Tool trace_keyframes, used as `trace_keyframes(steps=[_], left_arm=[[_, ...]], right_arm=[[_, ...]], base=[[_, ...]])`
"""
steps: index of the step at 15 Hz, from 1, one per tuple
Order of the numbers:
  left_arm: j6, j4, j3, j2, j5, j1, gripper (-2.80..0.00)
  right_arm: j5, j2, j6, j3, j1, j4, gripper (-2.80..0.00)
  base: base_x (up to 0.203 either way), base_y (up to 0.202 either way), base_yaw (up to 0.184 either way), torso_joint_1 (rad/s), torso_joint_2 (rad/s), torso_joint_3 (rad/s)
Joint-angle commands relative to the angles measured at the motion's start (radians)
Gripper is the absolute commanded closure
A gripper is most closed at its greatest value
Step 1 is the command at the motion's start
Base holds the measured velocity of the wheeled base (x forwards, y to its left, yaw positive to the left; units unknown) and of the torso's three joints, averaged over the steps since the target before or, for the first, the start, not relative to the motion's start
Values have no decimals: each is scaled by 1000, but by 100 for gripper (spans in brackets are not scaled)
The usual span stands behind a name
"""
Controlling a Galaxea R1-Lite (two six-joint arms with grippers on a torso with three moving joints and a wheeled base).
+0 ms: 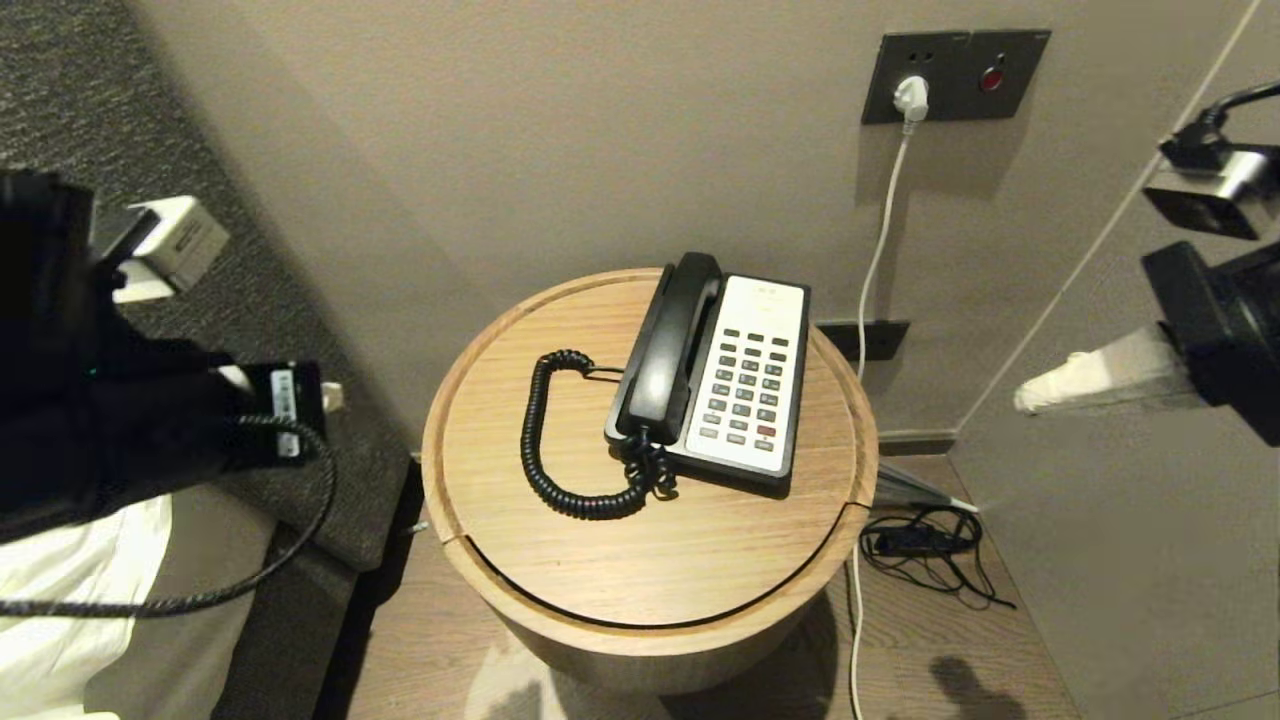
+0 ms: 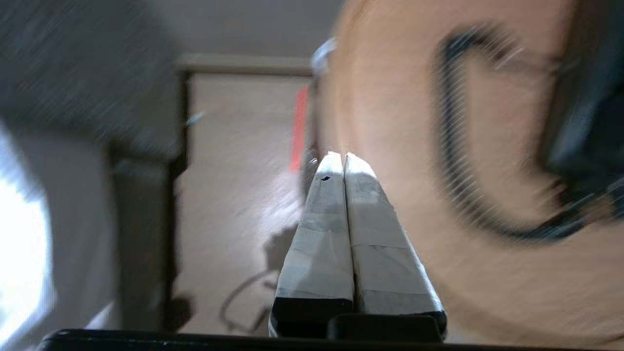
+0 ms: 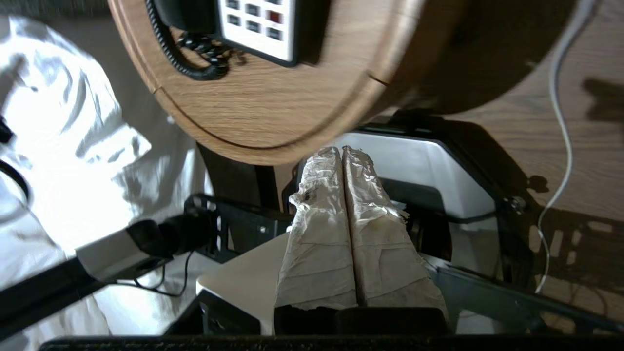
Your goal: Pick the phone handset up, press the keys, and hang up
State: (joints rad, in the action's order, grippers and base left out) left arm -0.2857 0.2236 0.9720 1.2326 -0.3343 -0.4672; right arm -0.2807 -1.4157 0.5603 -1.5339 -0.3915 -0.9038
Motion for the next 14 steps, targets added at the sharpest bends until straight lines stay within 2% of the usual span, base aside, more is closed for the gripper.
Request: trace_keyframes(steps=[1,3,5,8,11,14], left_arm=[[0,2,-110,-155,-3,50,0],[3,-2,-256,-283,-3,150,0],[5,-10,-354,-388,-1,257,0],[7,-13,-487,-549,7,356,0],[41,-10,-622,-734,37,426,0],[78,-3,-719,-876,80,458,0]], right_arm=[[-2,123,4,58,51,-4,0],[-4,188,6,106,91,-4,0],[-8,233,9,130,122,-6,0],[-22,288,11,172,172,-3,0],[-47,342,13,208,202,-7,0],[-49,383,15,239,217,-12,0]], base=[[0,0,0,0,0,0],[0,0,0,0,0,0],[0,0,0,0,0,0],[0,0,0,0,0,0],[0,0,0,0,0,0],[0,0,0,0,0,0]])
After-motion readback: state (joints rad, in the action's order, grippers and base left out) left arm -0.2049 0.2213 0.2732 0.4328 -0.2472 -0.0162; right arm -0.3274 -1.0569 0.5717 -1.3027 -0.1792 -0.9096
